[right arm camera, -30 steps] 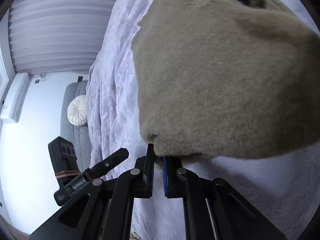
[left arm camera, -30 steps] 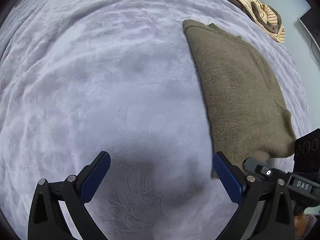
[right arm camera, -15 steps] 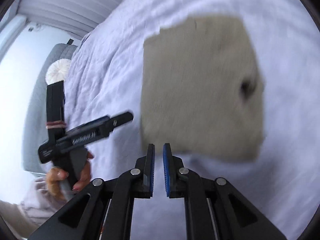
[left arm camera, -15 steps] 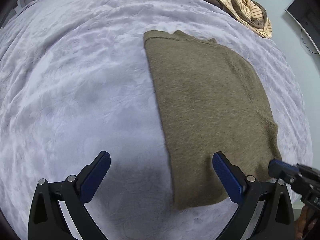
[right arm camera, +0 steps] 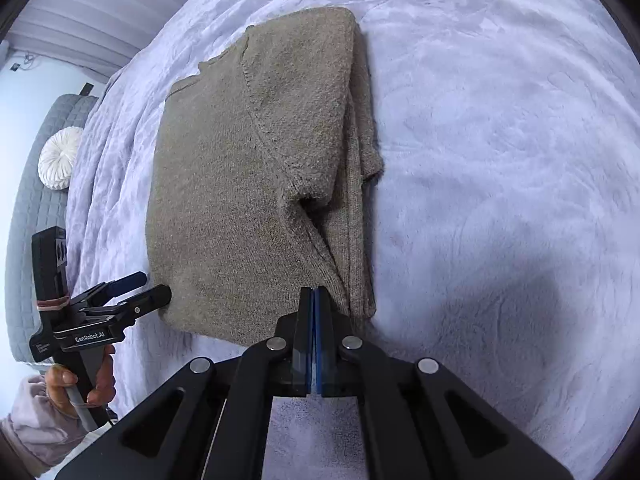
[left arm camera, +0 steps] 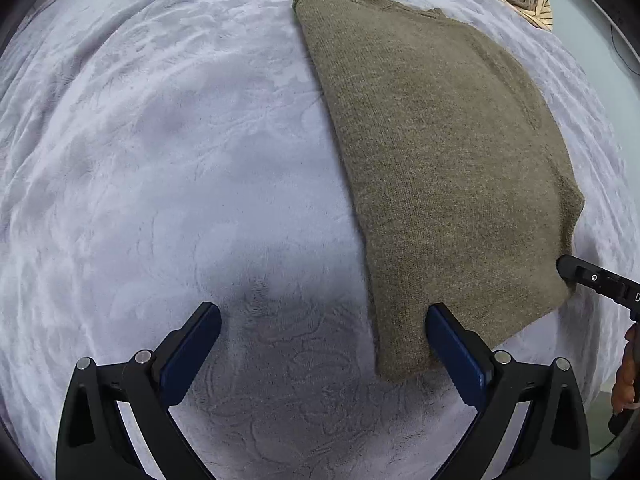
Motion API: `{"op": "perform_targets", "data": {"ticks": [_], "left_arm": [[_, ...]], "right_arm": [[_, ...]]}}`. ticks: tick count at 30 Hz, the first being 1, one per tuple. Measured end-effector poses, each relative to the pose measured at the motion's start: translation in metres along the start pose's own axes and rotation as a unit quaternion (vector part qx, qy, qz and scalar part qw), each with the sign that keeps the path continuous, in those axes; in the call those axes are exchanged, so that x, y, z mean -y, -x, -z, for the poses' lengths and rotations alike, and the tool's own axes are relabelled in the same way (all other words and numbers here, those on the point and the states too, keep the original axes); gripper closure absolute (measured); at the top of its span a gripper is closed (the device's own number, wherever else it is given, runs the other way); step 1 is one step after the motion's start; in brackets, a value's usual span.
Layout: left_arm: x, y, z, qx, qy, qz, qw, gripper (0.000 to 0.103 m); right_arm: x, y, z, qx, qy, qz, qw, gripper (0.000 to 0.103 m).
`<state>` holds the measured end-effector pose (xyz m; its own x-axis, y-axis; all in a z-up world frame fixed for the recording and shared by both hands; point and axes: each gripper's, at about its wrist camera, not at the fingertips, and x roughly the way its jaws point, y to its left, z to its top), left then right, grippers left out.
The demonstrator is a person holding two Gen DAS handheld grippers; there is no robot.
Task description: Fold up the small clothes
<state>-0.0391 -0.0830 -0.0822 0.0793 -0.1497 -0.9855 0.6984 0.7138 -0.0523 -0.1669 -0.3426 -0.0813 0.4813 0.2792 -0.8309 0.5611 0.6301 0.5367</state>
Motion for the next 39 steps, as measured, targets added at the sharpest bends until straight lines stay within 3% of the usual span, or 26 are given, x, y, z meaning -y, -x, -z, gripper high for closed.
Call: {"op": "perform_targets", "data": {"ticks": [6, 13, 17, 19, 20, 29, 33, 39], "left_arm": [[0.009, 0.011, -0.001, -0.002, 0.005, -0.024, 0.9997, 0.001], [0.000, 0.022, -0.008, 0.000, 0.032, -0.035, 0.9989, 0.001], [-0.003, 0.025, -0.014, 0.005, 0.040, -0.040, 0.9984, 0.001], [-0.004, 0.026, -0.019, 0.002, 0.044, -0.040, 0.9982, 0.001], [-0.005, 0.026, -0.019, 0.001, 0.046, -0.040, 0.9981, 0.001], [-0.006, 0.026, -0.025, -0.002, 0.056, -0.039, 0.9976, 0.001], [-0.010, 0.033, -0.031, 0.021, 0.080, -0.019, 0.9963, 0.001], [-0.012, 0.036, -0.049, 0.028, 0.099, -0.027, 0.9943, 0.001]], "right_arm": [[-0.020, 0.004, -0.012, -0.011, -0.003, -0.004, 1.000, 0.100], [-0.017, 0.022, -0.031, -0.001, -0.012, 0.009, 1.000, 0.097], [-0.013, 0.023, -0.040, -0.002, -0.013, 0.016, 1.000, 0.083], [-0.011, 0.023, -0.042, -0.002, -0.010, 0.015, 1.000, 0.065], [-0.012, 0.022, -0.043, -0.001, -0.010, 0.014, 1.000, 0.062], [-0.008, 0.016, -0.048, -0.005, -0.018, -0.002, 1.000, 0.060], [-0.006, 0.014, -0.062, 0.002, -0.025, -0.019, 1.000, 0.060], [-0.008, 0.005, -0.088, 0.010, -0.034, -0.058, 0.998, 0.060]]}}
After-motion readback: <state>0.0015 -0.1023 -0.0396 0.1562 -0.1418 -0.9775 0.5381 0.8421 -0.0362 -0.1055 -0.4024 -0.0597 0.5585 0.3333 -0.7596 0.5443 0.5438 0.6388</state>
